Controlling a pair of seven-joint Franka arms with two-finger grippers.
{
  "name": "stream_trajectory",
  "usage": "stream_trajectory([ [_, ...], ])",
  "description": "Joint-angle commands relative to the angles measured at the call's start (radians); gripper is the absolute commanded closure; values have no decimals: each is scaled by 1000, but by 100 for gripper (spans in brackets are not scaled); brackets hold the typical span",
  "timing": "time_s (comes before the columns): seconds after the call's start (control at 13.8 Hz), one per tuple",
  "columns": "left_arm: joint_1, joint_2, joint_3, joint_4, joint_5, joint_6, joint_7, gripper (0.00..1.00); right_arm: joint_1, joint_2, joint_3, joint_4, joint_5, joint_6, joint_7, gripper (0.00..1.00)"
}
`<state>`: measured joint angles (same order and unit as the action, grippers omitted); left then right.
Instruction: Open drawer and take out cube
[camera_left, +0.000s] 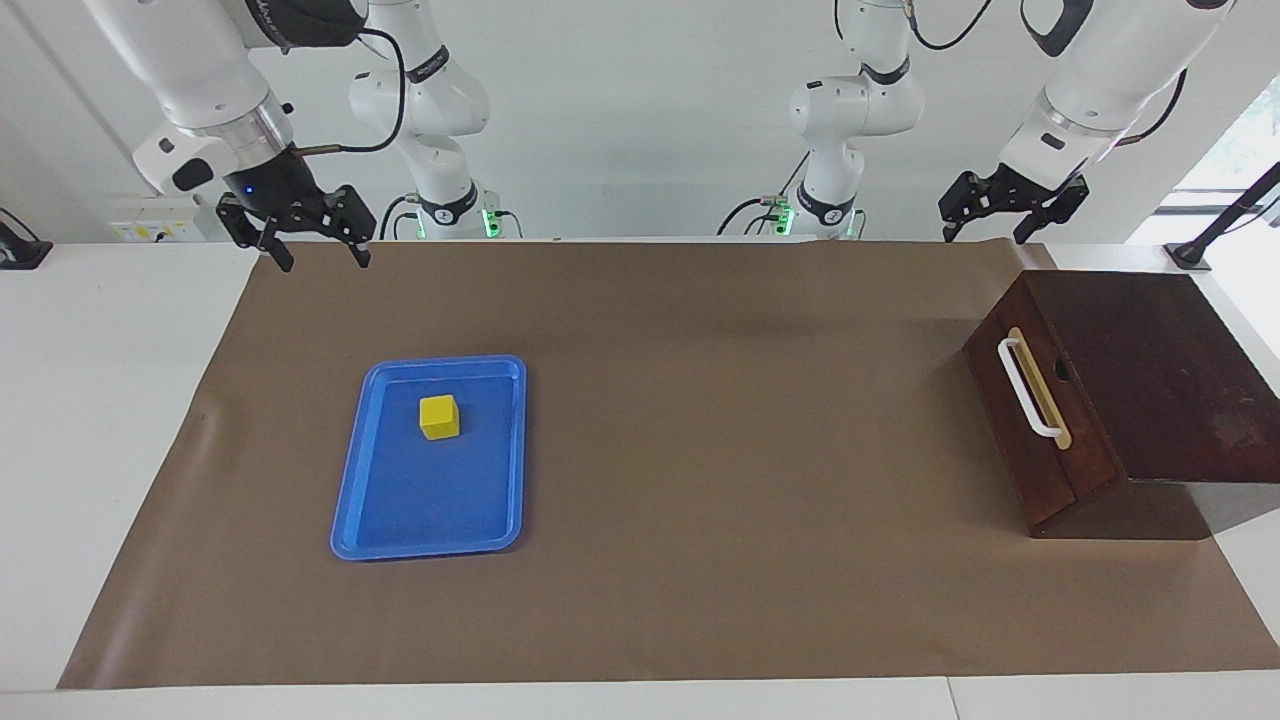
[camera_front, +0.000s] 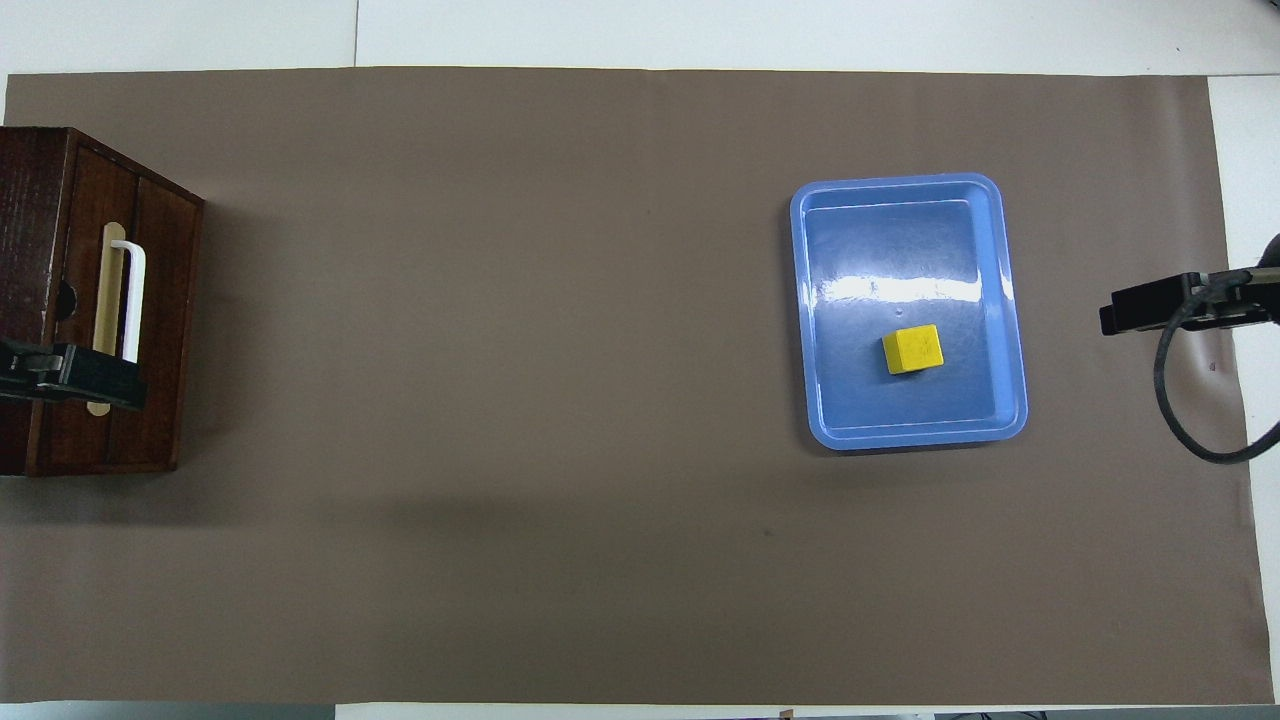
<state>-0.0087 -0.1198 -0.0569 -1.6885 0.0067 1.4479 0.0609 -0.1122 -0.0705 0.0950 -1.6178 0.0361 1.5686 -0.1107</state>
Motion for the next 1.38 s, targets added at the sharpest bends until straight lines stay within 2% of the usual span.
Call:
stream_trajectory([
  [0.0,-7,-15,2,13,-13,-21,5,0,-11,15,11,71,-58,-53,-145,0],
  [0.51,3,-126,0,15,-13,-34,5,0,-21,21,2,9,-48,-19,-107,0],
  [1.16,3,-132,-1,15,-14,-34,4,0,-30,18,-1,16,-16,-50,-76,0],
  [1.31,4,-123,-3,21,-8,35,11,0,-30,18,0,19,-19,-50,-75,0],
])
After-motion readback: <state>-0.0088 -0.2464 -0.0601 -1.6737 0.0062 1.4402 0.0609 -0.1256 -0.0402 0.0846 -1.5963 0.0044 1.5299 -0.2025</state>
